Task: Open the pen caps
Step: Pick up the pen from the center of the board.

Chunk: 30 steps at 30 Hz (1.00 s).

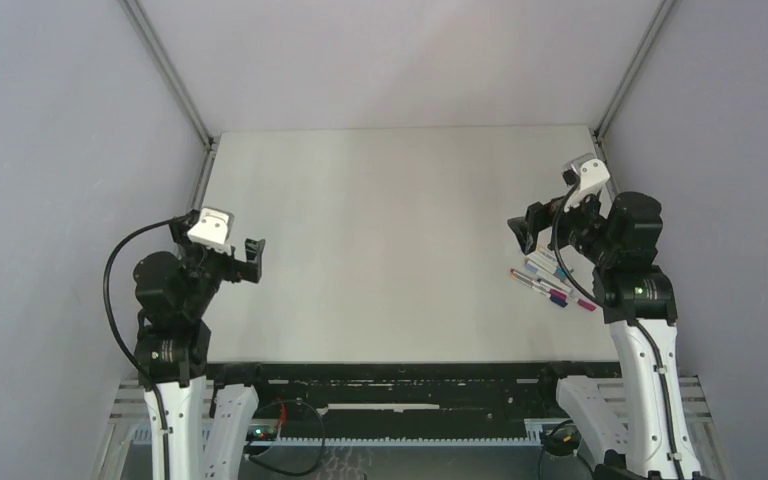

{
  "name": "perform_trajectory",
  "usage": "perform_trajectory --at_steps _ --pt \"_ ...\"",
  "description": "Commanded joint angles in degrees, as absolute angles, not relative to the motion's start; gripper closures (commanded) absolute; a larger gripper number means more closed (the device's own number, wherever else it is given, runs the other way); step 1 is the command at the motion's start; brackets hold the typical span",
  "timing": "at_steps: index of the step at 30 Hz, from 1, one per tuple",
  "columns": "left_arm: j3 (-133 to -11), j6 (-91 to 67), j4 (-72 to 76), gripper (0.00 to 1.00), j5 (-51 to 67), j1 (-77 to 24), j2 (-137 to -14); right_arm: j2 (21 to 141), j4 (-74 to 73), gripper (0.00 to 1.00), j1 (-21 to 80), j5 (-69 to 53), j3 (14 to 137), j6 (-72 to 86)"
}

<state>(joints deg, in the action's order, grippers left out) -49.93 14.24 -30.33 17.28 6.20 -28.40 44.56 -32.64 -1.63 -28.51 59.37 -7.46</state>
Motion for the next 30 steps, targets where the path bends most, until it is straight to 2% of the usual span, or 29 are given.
perform_trajectory --at_steps 1,7,14,30 --pt "-49.84 17.06 -34.42 0.0 20.82 6.73 -29.15 45.43 -34.54 0.0 -0.43 -23.51 59.25 -5.96" --pt "-49.36 19.81 -37.23 0.0 25.73 6.74 -29.73 47.41 -32.86 0.0 1.1 -19.52 56.58 -9.95" --pt "-47.83 20.66 -35.71 0.0 24.02 6.81 -30.3 54.32 -36.25 0.0 0.72 -19.03 57.92 -11.37" --pt "-47.26 21.53 -36.56 0.0 27.22 6.84 -31.9 69.87 -42.55 0.0 -12.4 -17.45 61.0 -15.34"
